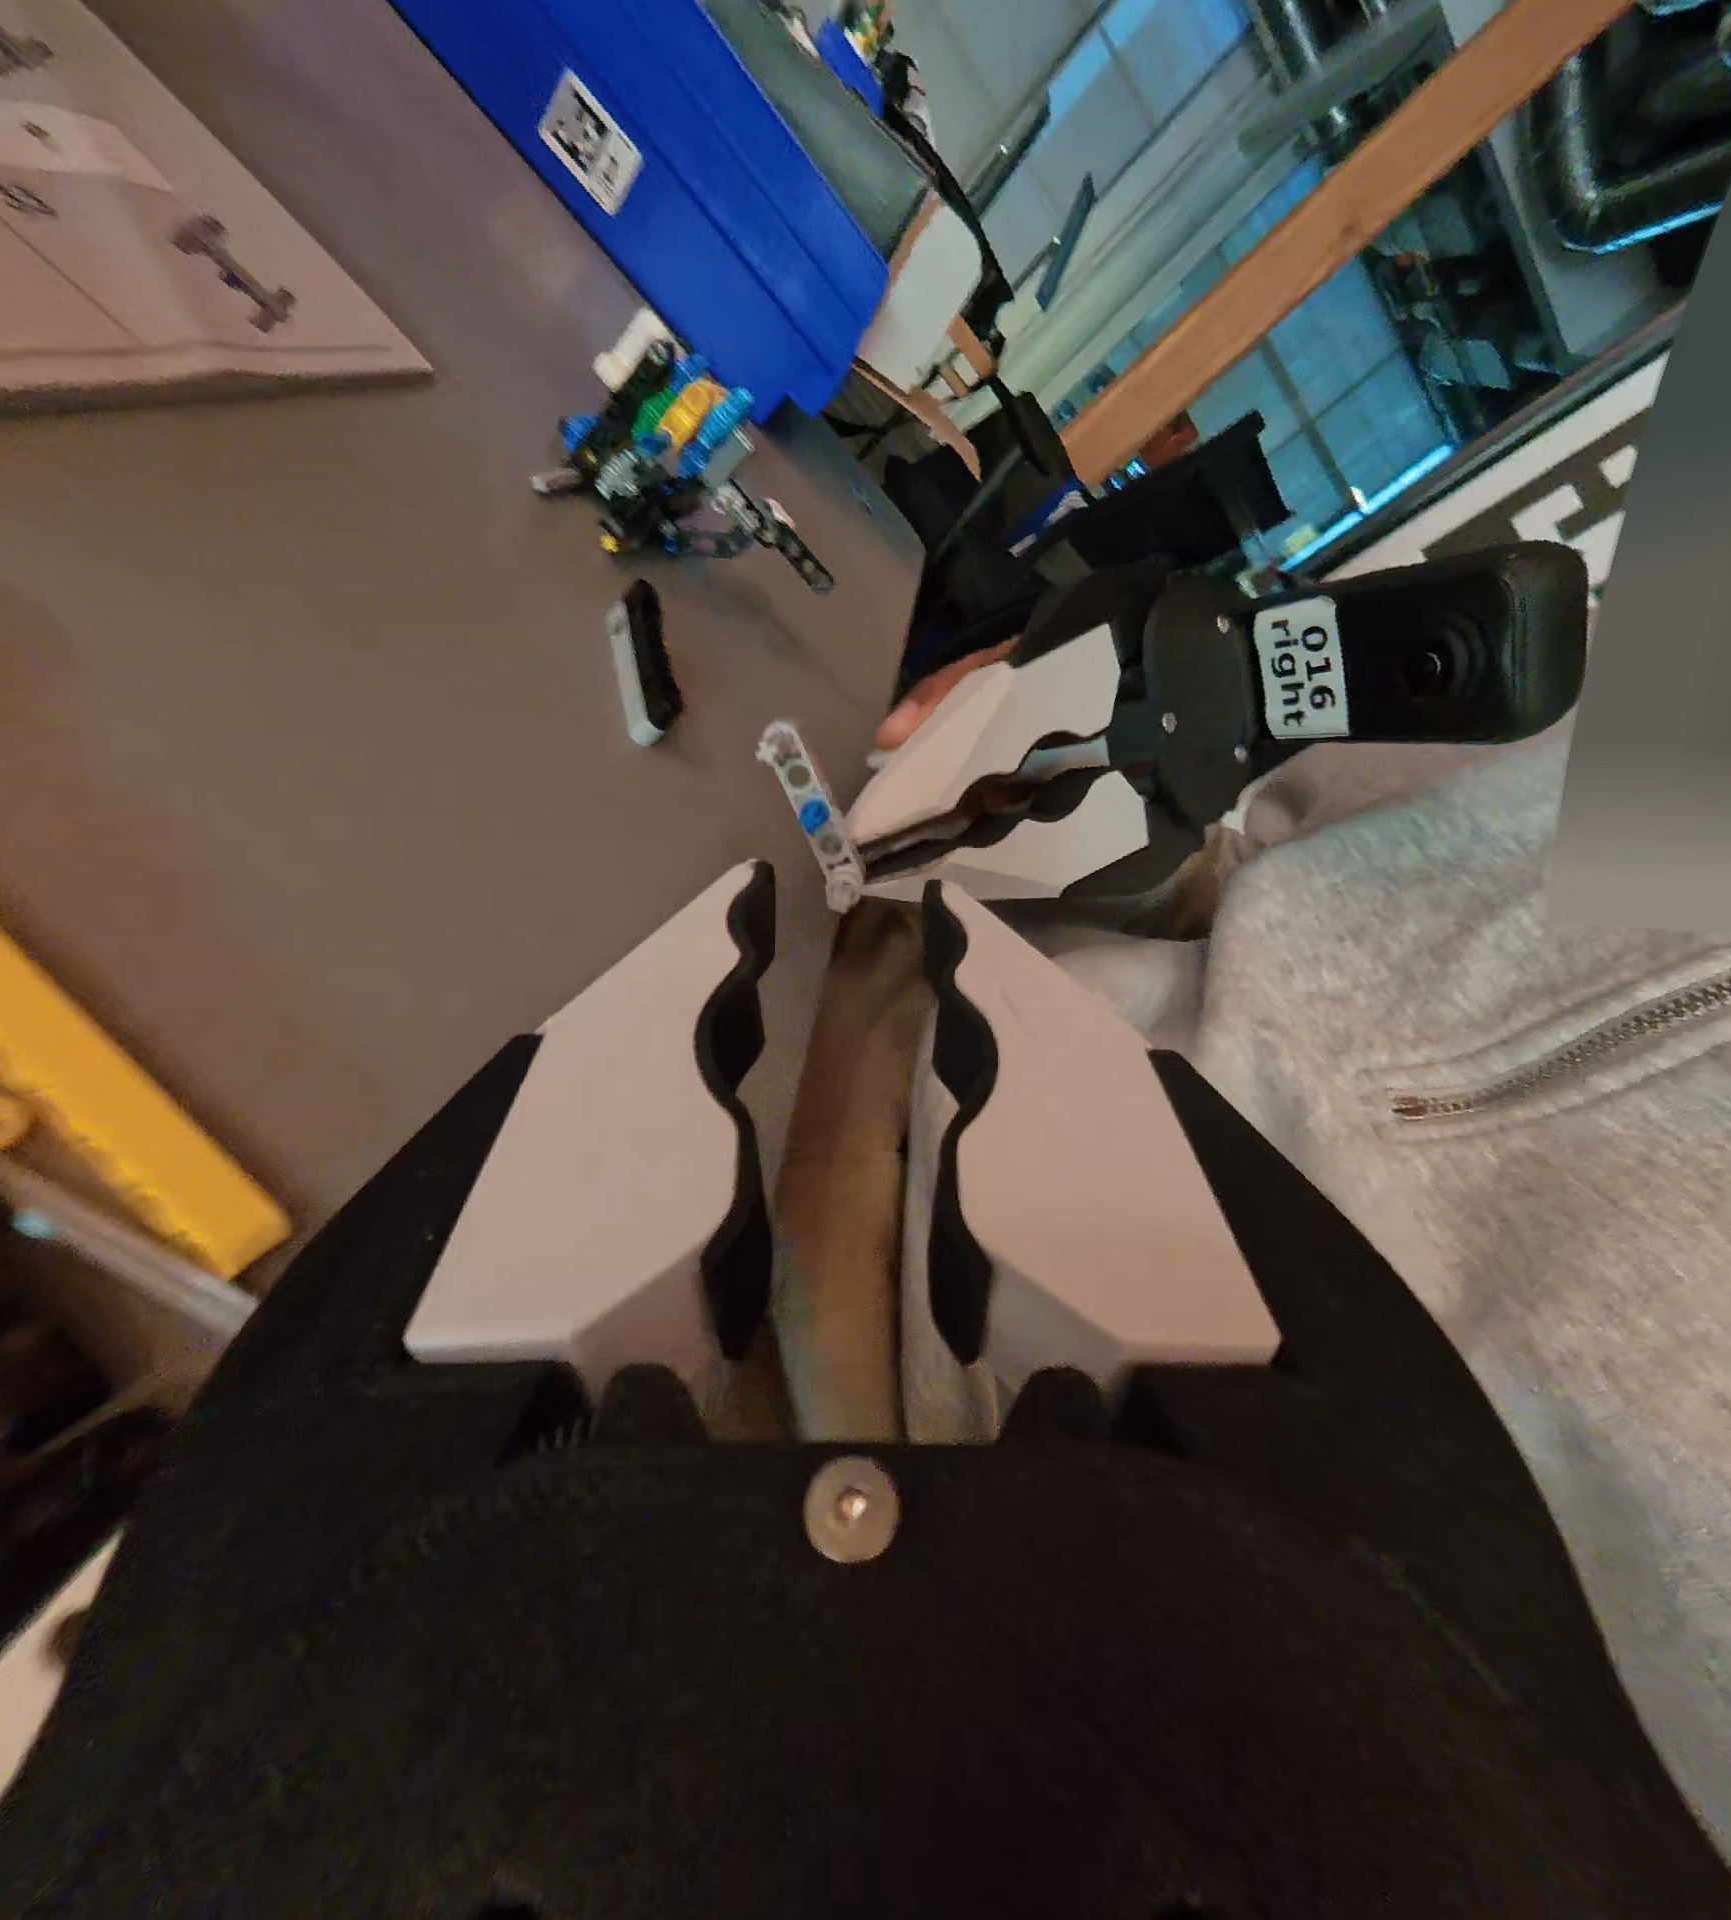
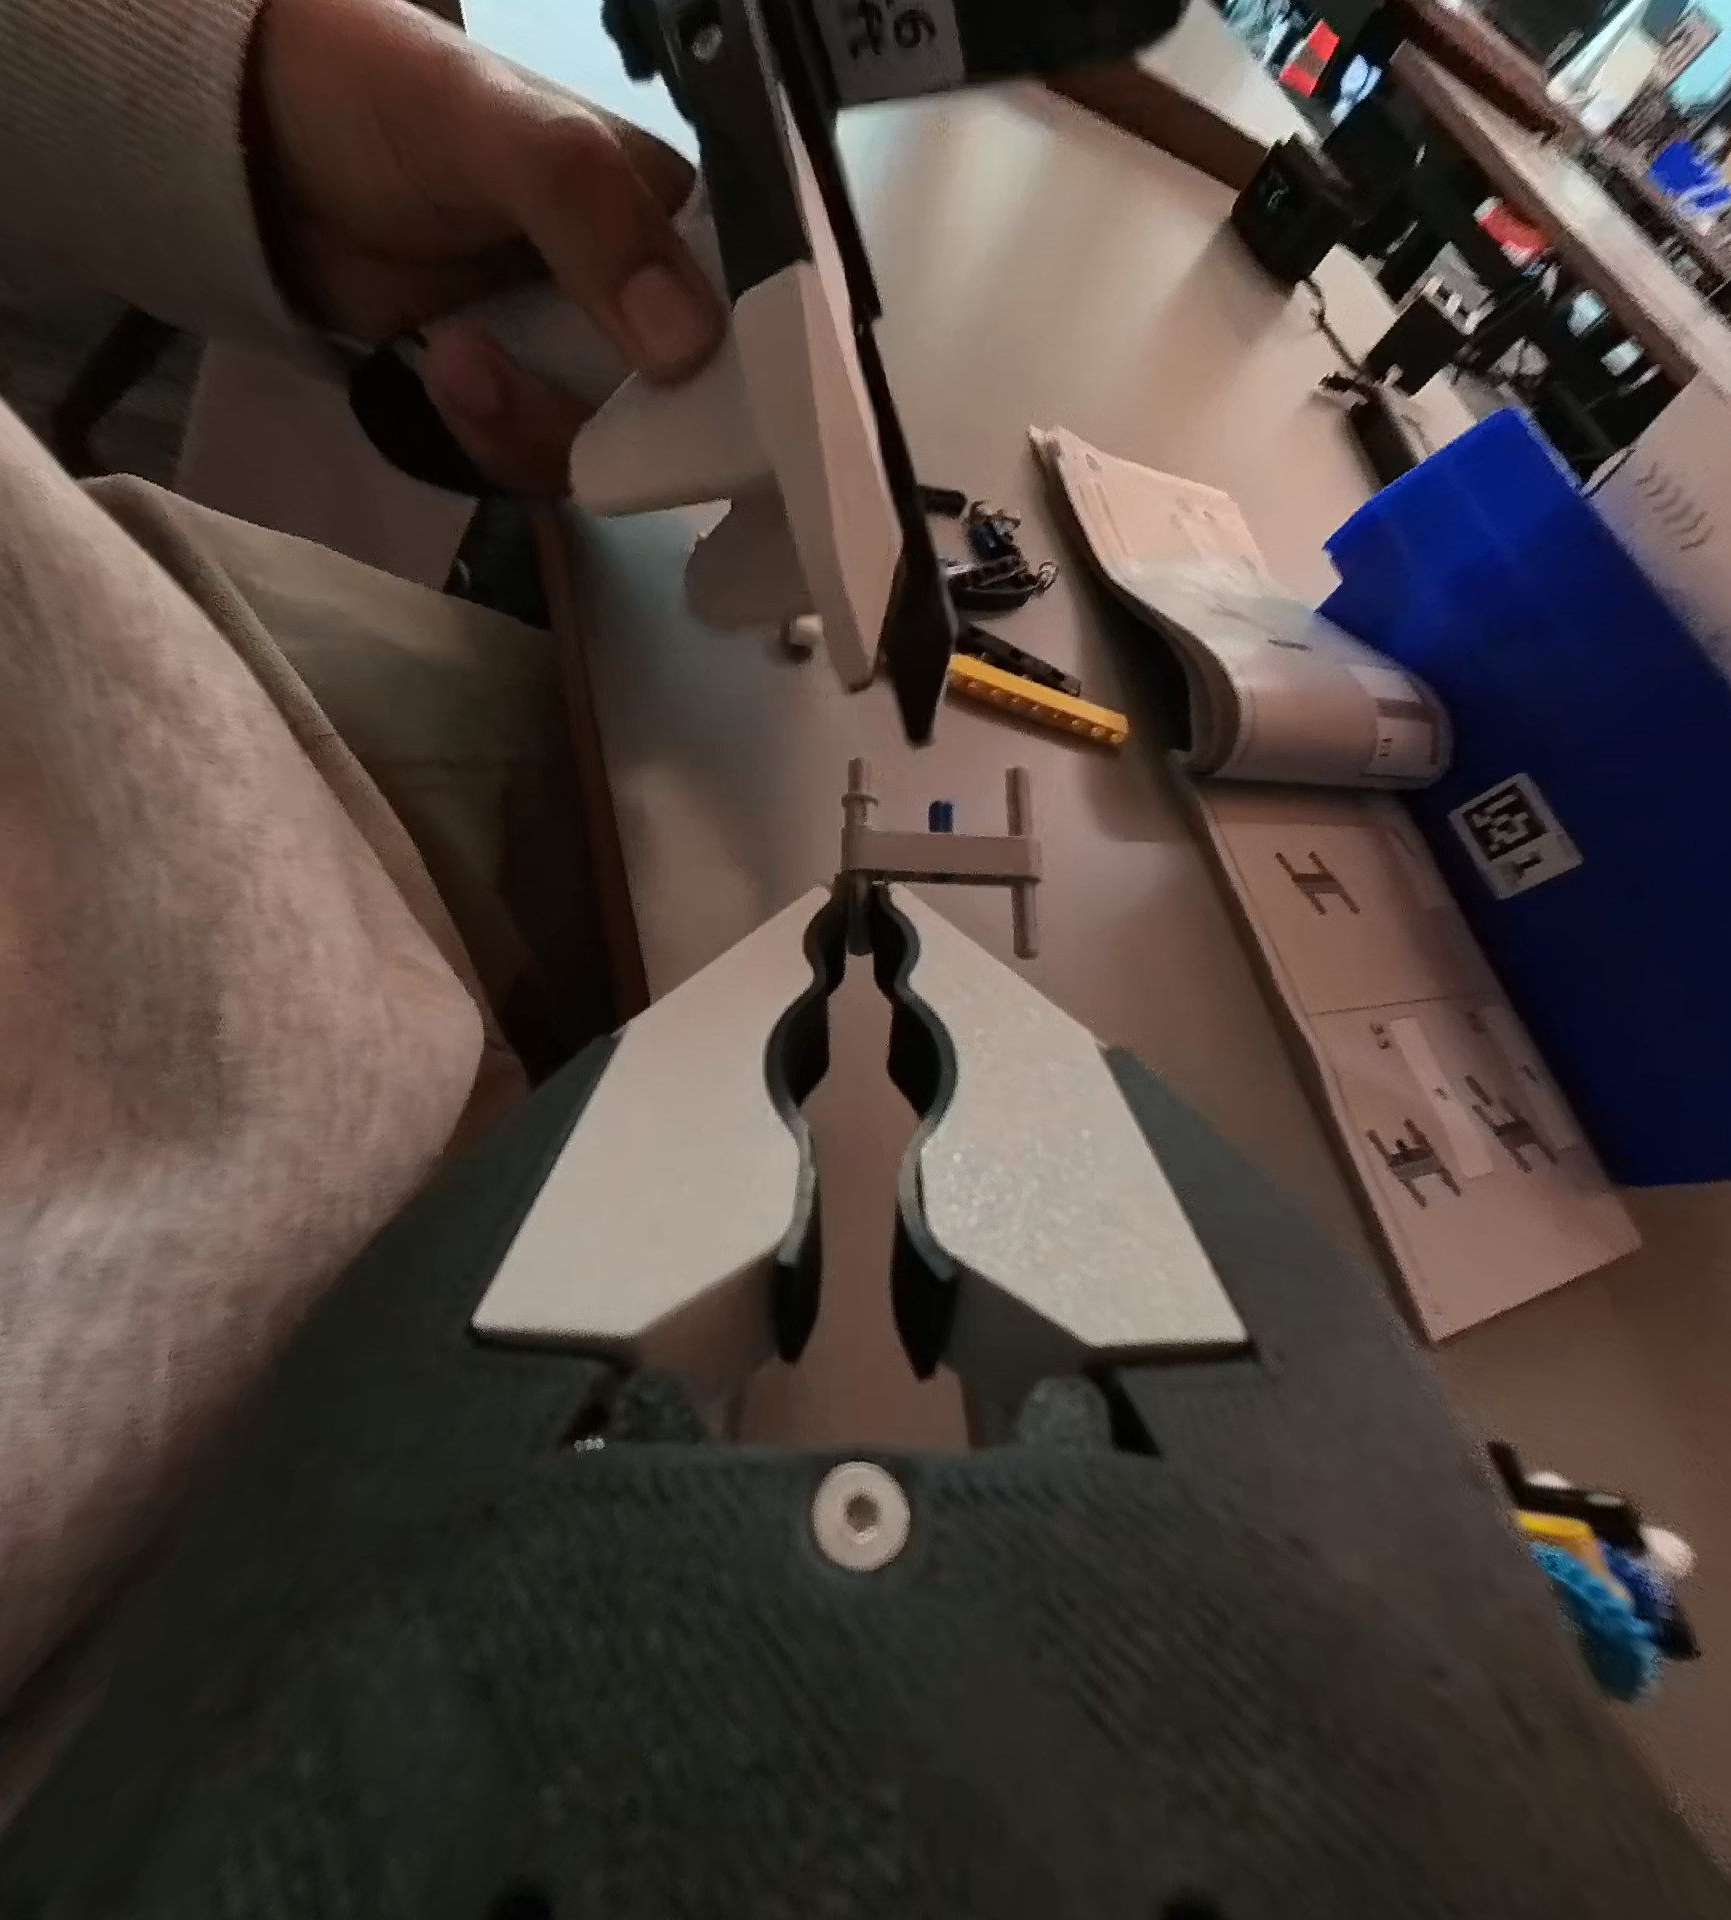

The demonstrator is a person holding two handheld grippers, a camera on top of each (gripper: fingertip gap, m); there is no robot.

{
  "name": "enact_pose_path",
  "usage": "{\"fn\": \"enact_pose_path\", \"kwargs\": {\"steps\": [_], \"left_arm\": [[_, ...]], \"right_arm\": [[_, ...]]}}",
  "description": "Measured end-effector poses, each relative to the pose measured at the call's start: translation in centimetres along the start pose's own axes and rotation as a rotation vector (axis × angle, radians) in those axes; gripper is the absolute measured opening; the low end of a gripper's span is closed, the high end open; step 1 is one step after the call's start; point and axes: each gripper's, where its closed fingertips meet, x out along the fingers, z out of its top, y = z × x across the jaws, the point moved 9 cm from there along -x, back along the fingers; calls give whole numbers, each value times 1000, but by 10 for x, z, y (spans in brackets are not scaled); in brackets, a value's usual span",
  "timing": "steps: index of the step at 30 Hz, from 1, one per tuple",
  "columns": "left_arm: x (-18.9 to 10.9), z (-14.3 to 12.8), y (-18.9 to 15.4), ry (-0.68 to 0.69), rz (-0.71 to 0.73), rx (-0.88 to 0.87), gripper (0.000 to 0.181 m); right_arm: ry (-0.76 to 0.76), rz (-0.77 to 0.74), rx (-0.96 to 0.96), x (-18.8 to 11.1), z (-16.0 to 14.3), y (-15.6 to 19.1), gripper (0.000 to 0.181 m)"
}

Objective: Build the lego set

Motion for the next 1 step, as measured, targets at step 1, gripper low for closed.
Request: {"fn": "enact_pose_path", "kwargs": {"steps": [1], "left_arm": [[-4,2,1,-14,26,15,26]], "right_arm": [[11,20,24,2,-2,0,3]]}}
